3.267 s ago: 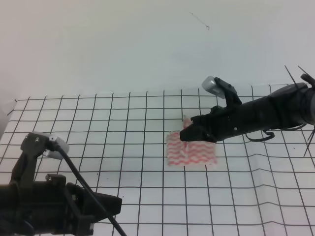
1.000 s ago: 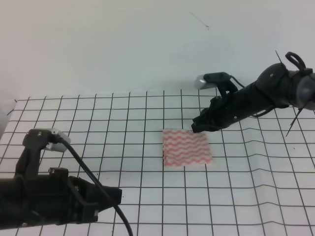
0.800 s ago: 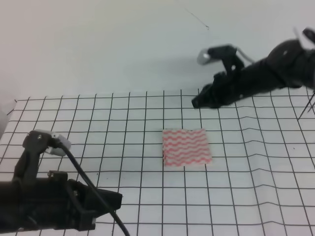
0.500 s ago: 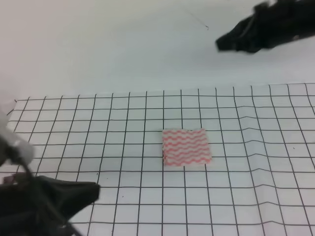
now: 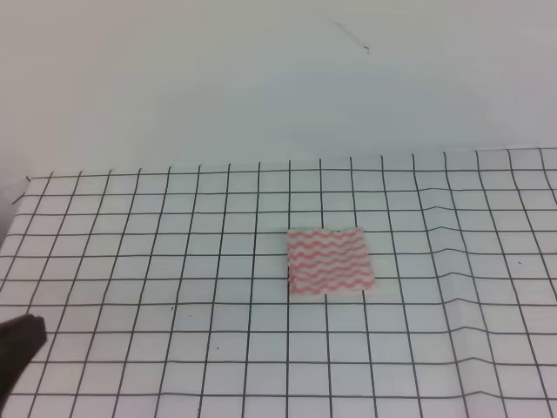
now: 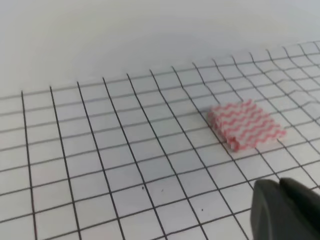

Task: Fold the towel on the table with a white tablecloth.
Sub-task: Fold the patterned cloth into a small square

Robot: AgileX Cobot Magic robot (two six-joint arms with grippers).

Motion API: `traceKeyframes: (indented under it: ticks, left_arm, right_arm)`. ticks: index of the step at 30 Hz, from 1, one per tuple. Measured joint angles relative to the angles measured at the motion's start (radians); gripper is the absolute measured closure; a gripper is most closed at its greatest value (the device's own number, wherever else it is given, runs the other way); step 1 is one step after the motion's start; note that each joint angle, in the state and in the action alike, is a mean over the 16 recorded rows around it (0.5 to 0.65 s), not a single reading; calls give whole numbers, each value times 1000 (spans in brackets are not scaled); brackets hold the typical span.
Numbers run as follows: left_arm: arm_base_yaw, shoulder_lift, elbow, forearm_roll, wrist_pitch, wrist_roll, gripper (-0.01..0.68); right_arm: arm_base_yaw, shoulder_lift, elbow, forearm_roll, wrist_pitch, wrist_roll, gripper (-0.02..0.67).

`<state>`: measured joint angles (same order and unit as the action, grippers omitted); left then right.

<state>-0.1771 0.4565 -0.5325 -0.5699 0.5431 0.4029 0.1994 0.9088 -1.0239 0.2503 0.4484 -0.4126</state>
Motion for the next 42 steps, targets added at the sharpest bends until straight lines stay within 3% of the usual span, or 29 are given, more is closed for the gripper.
traceKeyframes:
  ticks: [7, 13, 42]
  left_arm:
    - [0, -14, 40, 50, -48, -73, 674]
    - [0, -7, 48, 28, -66, -74, 674]
    - [0, -35, 71, 10, -89, -71, 673]
  right_arm:
    - [0, -386, 399, -99, -125, 112, 644]
    - [0, -587, 572, -140, -122, 139, 646]
    - [0, -670, 616, -172, -90, 142, 649]
